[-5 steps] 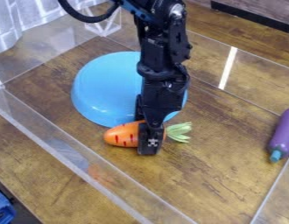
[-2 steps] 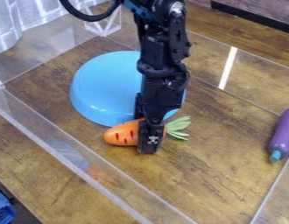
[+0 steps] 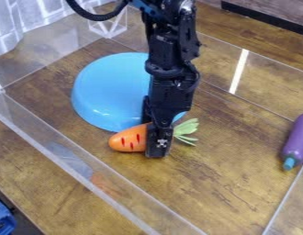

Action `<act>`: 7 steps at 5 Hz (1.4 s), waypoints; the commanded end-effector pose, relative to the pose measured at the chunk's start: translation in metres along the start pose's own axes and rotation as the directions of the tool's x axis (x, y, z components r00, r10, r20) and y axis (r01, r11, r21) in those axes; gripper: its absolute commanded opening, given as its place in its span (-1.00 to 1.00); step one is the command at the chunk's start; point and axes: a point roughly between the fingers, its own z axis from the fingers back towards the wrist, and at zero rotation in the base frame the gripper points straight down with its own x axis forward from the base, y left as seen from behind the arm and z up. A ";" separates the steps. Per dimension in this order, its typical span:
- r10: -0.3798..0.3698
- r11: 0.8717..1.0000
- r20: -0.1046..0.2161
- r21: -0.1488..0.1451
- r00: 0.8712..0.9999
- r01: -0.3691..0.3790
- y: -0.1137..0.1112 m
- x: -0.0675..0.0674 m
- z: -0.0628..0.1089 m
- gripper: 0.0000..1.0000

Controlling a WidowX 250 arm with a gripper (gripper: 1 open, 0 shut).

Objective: Put the carrot on the blue tray

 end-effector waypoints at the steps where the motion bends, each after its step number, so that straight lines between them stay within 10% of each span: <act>1: 0.035 0.999 0.008 0.003 0.999 -0.035 0.011 -0.008 0.002 -1.00; 7: 0.028 1.000 0.008 -0.015 1.000 -0.028 0.011 -0.008 0.001 -1.00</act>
